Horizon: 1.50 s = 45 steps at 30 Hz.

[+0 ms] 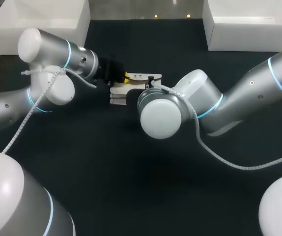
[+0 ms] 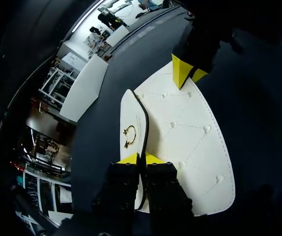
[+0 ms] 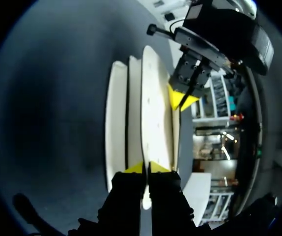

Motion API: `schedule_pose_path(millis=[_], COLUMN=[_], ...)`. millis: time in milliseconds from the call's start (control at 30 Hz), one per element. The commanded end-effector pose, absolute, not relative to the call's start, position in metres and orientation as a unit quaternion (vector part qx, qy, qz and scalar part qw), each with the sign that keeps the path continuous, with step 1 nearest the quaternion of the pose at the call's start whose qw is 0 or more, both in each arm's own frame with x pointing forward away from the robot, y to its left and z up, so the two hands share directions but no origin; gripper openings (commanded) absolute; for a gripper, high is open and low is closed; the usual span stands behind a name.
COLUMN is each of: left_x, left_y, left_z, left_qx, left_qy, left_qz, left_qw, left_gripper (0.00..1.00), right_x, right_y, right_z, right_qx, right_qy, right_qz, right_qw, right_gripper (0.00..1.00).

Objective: Pick up the bag, open it, inspect its contents, close it, and place it on the opposite side

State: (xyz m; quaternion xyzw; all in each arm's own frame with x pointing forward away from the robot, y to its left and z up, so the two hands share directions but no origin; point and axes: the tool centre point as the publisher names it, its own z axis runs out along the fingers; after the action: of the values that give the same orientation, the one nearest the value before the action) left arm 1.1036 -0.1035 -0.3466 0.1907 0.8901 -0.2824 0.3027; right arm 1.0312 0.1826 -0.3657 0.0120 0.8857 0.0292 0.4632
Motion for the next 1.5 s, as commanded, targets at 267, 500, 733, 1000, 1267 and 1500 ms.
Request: schedule_pose_path(millis=[267, 500, 733, 1000, 1267, 1500], left_x=[1.094, 1.101, 1.099, 1.098, 1.095, 1.091], left_y=[-0.094, -0.087, -0.094, -0.11, -0.103, -0.094], left_z=[-0.352, -0.36, -0.35, -0.344, -0.345, -0.346], left_qx=[0.215, 0.201, 0.211, 0.228, 0.249, 0.268], left_qy=[0.882, 0.889, 0.881, 0.872, 0.866, 0.858], left_qz=[-0.287, -0.285, -0.296, -0.305, -0.308, -0.318], left_qw=[0.306, 0.297, 0.302, 0.307, 0.306, 0.3], left_gripper=[0.0, 0.0, 0.14, 0.0, 0.0, 0.0], right_x=[1.031, 1.031, 1.031, 1.031, 1.031, 1.031], right_y=[0.183, 0.183, 0.183, 0.183, 0.183, 0.183], right_z=[-0.368, -0.368, -0.368, -0.368, -0.368, -0.368], right_qx=[0.011, 0.011, 0.011, 0.011, 0.011, 0.011], right_qy=[0.884, 0.884, 0.884, 0.884, 0.884, 0.884], right_qz=[0.031, 0.031, 0.031, 0.031, 0.031, 0.031], right_qw=[0.466, 0.466, 0.466, 0.466, 0.466, 0.466], right_gripper=[0.0, 0.0, 0.0, 0.0, 0.0, 0.0])
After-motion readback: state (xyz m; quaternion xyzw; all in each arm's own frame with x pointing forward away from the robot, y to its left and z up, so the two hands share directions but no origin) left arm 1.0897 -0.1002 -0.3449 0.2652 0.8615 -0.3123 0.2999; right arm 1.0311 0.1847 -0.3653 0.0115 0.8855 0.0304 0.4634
